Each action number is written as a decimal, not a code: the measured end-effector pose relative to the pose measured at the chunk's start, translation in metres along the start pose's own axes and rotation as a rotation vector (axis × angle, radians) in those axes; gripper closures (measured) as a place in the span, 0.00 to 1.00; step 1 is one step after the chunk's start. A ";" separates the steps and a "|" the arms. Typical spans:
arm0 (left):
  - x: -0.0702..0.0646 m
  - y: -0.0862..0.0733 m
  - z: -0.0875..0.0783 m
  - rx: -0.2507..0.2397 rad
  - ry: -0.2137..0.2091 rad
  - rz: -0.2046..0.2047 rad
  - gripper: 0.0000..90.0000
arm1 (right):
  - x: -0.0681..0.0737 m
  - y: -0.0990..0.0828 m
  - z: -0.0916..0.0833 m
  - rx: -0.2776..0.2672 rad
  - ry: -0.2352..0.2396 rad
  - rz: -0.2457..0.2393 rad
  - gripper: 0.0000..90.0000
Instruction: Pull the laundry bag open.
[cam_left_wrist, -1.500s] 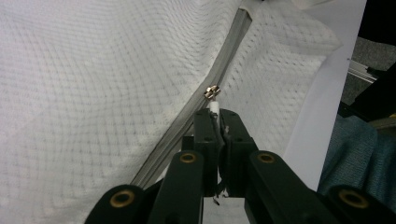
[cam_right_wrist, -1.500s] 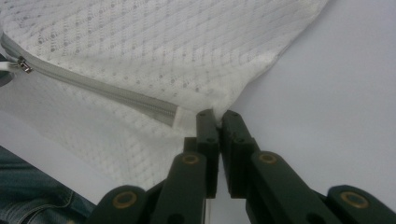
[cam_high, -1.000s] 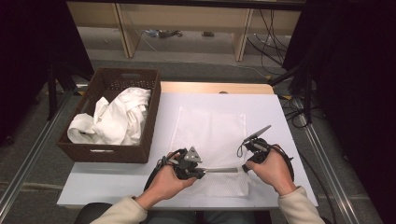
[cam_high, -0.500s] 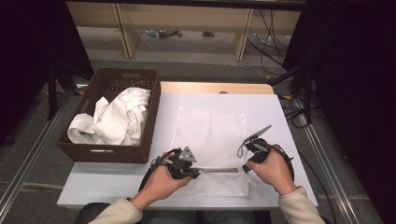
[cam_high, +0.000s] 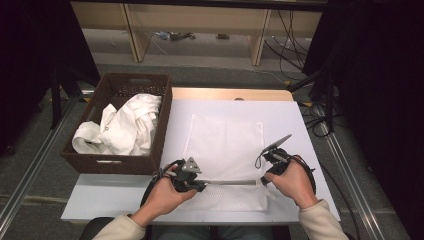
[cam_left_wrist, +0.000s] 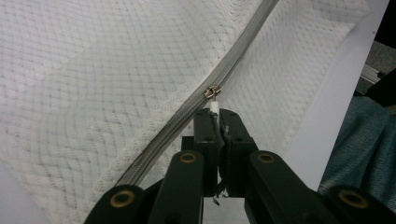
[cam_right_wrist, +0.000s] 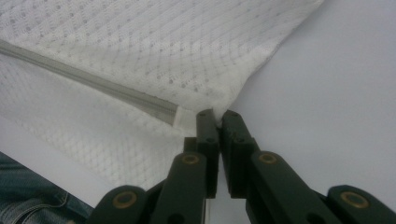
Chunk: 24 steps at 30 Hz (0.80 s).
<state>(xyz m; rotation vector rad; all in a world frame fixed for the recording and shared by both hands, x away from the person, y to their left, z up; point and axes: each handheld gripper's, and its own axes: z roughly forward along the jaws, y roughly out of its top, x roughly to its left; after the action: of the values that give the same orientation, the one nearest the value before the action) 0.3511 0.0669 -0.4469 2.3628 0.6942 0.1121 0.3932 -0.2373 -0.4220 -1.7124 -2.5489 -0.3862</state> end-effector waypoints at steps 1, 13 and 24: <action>0.000 -0.001 -0.001 0.005 0.003 -0.007 0.95 | 0.000 0.000 0.000 0.003 0.002 -0.001 0.97; 0.008 -0.011 -0.005 0.037 0.005 -0.035 0.95 | -0.007 0.000 0.003 -0.003 -0.006 -0.016 0.97; 0.013 -0.018 -0.008 0.047 0.028 -0.072 0.95 | -0.014 -0.002 0.006 -0.032 -0.008 -0.005 0.97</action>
<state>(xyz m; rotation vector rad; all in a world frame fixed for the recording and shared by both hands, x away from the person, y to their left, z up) 0.3522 0.0899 -0.4531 2.3816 0.8022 0.0990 0.3971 -0.2489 -0.4301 -1.7214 -2.5667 -0.4234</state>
